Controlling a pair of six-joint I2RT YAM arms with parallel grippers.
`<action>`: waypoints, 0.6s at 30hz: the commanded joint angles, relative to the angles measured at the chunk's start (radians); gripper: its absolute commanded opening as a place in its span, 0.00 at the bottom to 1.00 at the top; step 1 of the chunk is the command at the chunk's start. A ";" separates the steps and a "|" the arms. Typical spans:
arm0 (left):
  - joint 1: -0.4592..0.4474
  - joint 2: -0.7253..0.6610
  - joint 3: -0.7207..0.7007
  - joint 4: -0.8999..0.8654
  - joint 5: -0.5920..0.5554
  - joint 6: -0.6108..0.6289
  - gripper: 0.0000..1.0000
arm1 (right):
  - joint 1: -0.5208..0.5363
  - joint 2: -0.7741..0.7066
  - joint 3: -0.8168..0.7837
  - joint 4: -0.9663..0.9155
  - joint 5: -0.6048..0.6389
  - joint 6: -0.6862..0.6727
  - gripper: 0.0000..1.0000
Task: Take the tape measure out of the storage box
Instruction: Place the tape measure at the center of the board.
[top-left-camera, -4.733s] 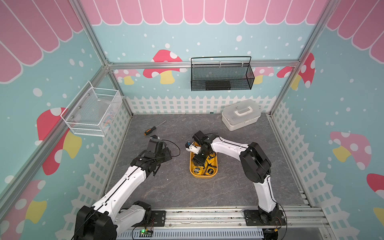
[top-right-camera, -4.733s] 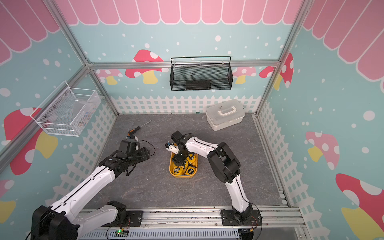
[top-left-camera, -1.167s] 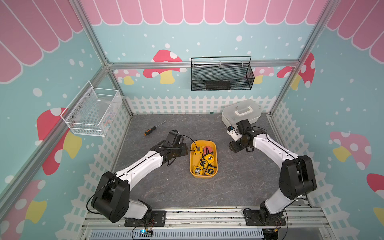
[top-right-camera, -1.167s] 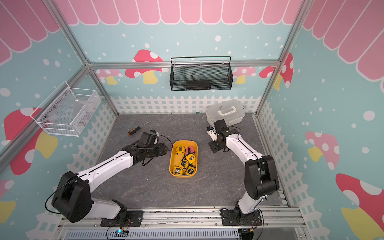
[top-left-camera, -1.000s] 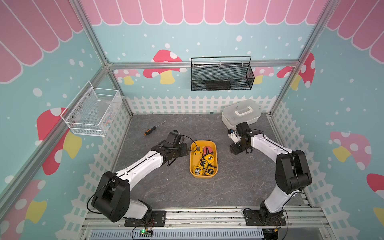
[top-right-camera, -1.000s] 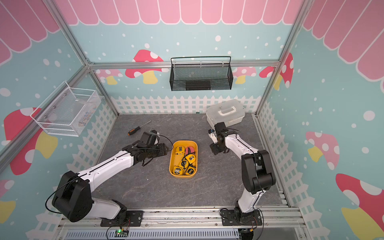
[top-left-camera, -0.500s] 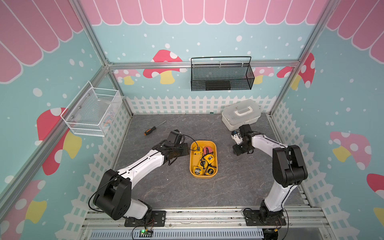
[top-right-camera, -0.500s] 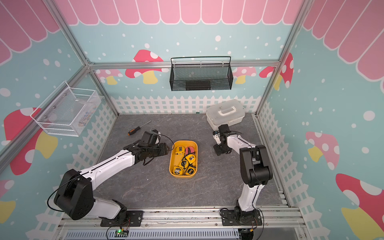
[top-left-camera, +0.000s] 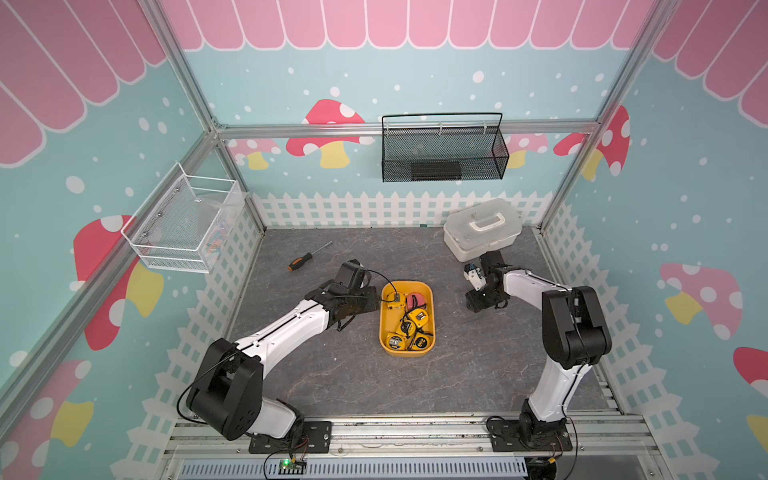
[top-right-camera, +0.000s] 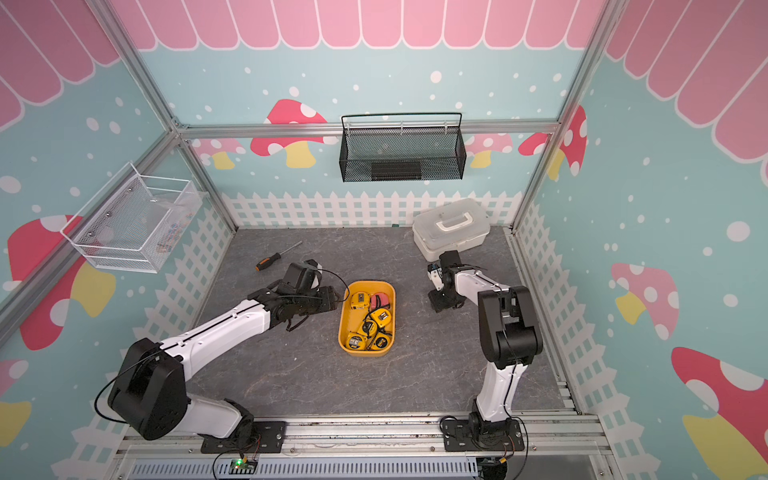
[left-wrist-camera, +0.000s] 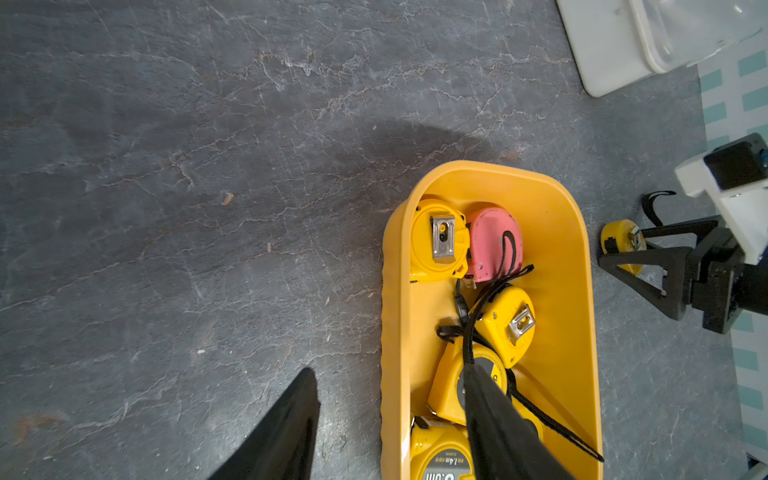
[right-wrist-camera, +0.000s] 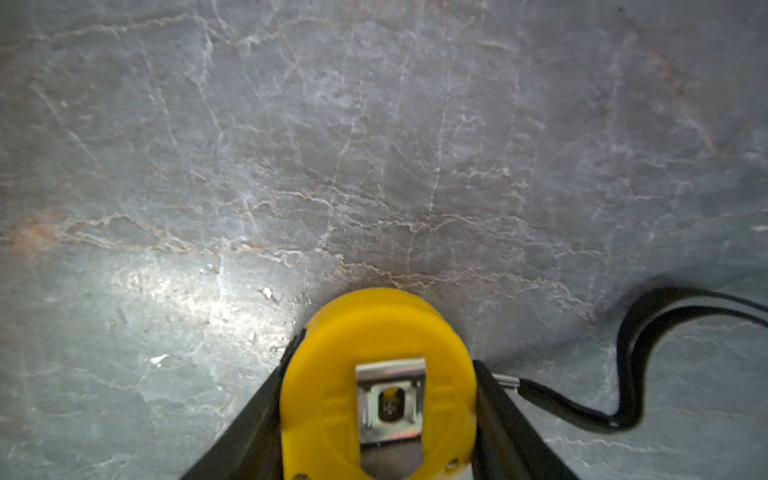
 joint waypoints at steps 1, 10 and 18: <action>-0.007 0.001 0.019 0.012 0.002 0.007 0.58 | -0.011 0.026 -0.019 -0.008 -0.017 0.005 0.53; -0.009 0.001 0.024 0.012 0.004 0.009 0.58 | -0.013 0.010 -0.013 -0.018 -0.026 0.010 0.69; -0.011 0.012 0.041 0.008 0.015 0.016 0.58 | -0.013 -0.016 0.026 -0.050 -0.038 0.019 0.77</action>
